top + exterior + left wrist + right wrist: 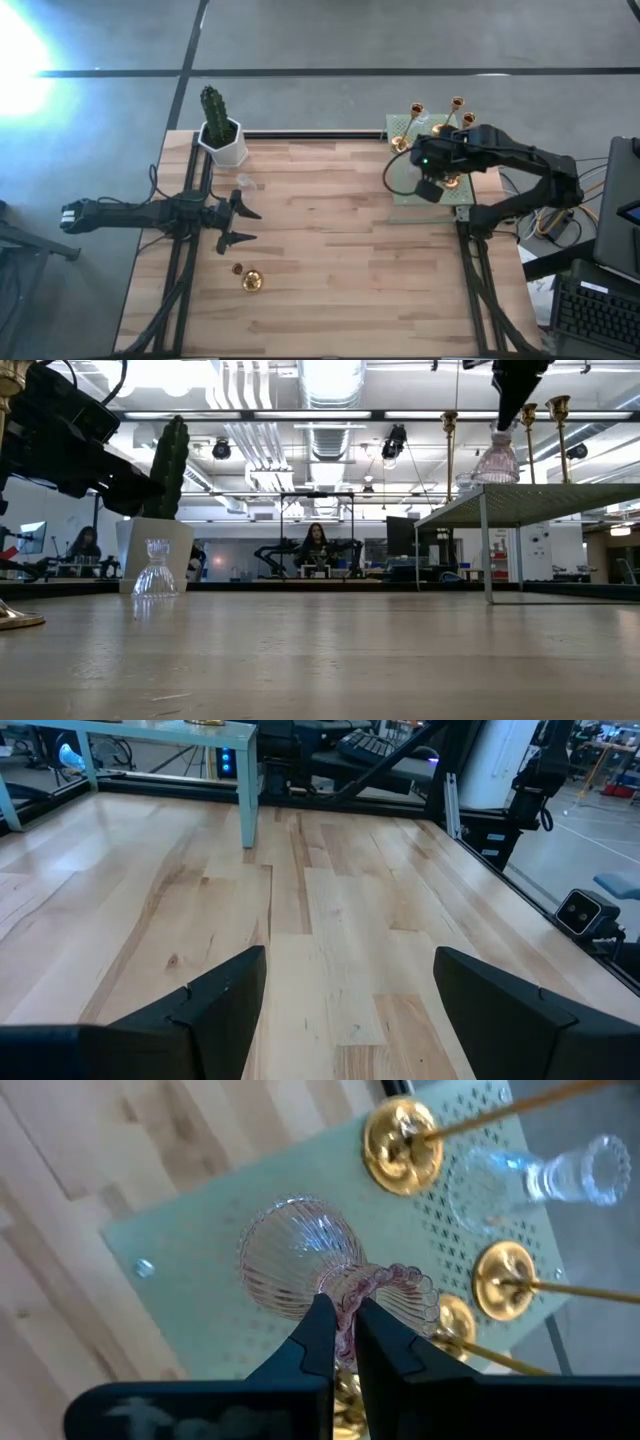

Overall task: Pick & Place candle stick holders
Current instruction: Put the pink glass candle holder on the shelf

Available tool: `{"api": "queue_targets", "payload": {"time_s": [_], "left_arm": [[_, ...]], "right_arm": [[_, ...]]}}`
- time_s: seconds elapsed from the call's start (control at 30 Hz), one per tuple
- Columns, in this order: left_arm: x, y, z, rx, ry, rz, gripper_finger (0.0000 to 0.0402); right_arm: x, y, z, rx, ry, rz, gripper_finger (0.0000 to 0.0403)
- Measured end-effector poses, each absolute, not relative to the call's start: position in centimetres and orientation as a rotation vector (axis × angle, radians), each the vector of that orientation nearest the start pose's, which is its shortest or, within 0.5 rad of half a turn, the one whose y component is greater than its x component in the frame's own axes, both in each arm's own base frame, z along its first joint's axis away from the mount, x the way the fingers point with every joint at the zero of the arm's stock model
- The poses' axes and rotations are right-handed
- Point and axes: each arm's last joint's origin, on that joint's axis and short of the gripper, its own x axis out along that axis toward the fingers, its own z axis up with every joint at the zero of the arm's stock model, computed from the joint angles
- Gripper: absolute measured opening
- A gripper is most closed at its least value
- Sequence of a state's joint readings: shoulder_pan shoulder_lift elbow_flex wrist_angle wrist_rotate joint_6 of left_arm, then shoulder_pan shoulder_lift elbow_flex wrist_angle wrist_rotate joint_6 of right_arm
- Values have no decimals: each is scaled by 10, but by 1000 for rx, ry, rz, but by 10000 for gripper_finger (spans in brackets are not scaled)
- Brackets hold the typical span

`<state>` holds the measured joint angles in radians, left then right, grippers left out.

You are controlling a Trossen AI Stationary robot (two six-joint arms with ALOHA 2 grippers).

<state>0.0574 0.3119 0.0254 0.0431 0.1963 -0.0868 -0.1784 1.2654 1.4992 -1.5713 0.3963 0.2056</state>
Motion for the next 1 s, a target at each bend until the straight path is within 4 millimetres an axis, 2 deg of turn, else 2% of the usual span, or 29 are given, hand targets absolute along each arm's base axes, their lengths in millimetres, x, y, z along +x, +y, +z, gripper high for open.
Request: {"api": "queue_targets", "payload": {"time_s": [0.33,0.5,0.7,1.0], "left_arm": [[114,1,150,-117,248,-128,294],[114,1,150,-117,247,-128,294],[114,1,150,-117,248,-128,294],[114,1,150,-117,248,-128,294]], "right_arm": [[179,-76,367,-13,1412,-619,13],[176,-87,368,-22,1438,-618,13],[173,-94,367,-21,1453,-624,13],[184,-101,360,-34,1481,-585,13]]}}
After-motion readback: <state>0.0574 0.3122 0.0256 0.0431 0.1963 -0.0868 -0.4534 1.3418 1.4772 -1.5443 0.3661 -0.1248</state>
